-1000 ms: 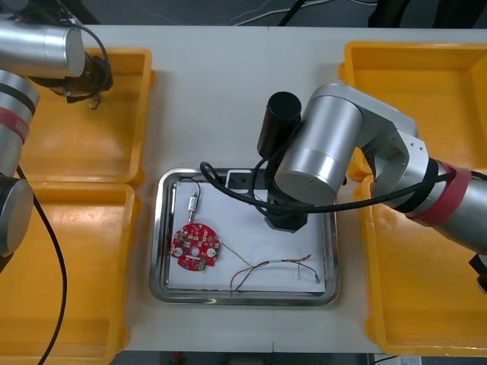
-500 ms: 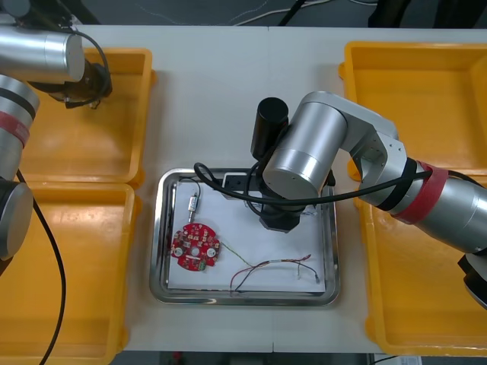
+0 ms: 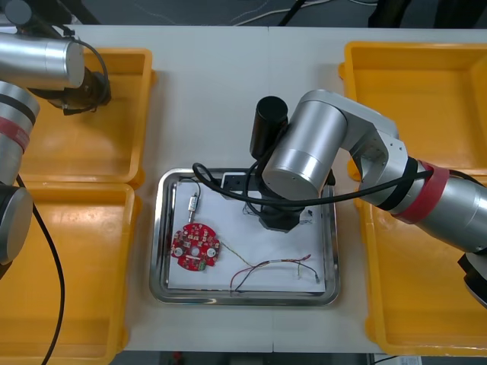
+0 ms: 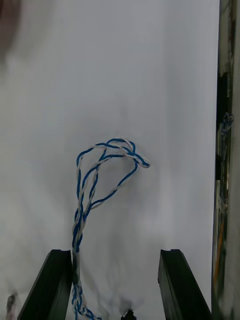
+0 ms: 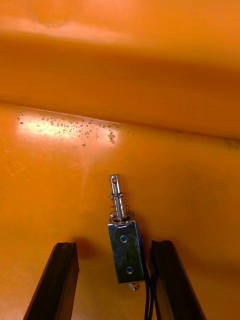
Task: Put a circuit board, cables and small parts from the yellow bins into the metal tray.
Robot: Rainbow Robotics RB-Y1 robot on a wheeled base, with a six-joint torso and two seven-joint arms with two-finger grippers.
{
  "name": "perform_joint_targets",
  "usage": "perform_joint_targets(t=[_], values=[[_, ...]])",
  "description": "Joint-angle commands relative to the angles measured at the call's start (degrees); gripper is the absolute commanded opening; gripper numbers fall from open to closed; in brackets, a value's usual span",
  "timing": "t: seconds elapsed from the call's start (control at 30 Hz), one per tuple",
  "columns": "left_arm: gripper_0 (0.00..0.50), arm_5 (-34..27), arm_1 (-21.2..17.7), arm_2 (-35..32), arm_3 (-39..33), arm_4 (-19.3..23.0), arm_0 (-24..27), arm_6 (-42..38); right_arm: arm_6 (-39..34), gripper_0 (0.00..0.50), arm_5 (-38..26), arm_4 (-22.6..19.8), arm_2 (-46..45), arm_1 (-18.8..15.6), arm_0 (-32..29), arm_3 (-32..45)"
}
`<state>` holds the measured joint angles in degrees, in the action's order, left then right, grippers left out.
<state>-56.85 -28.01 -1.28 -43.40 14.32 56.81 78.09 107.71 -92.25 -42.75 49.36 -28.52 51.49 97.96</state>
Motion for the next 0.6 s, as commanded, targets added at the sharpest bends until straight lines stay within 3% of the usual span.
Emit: perform_joint_targets(t=[0.03,0.1,0.13,0.17,0.2,0.4,0.6], values=[[0.238,-0.7,-0.5,-1.7,-0.7,0.1,-0.4,5.3,2.5,0.5,-5.2,-1.3,-5.9,-0.8,2.1,4.7],[0.114,-0.7,-0.4,-1.7,-0.6,0.1,-0.4,5.3,2.2,0.5,-7.1,-2.2,-8.1,-0.8,2.0,5.4],[0.081,-0.7,-0.4,-1.6,-0.6,0.2,-0.5,5.2,2.2,0.5,-7.5,-2.6,-8.8,-0.8,2.0,5.6],[0.019,-0.7,-0.4,-1.7,-0.7,0.3,-0.4,5.2,2.1,0.5,-8.6,-3.3,-10.2,-0.8,2.0,5.8],[0.0,-0.7,-0.4,-1.7,-0.7,0.3,-0.5,5.2,2.0,0.5,-8.9,-3.6,-10.9,-0.8,2.0,5.8],[0.0,-3.7,-0.7,-2.9,-1.1,0.4,-0.4,5.8,-0.2,0.5,-14.7,-6.2,-18.2,-1.1,2.0,7.3],[0.0,-10.7,-1.5,-3.6,-4.2,0.6,-0.5,6.1,-11.9,0.5,-17.8,-7.9,-26.0,-2.7,0.6,12.0]])
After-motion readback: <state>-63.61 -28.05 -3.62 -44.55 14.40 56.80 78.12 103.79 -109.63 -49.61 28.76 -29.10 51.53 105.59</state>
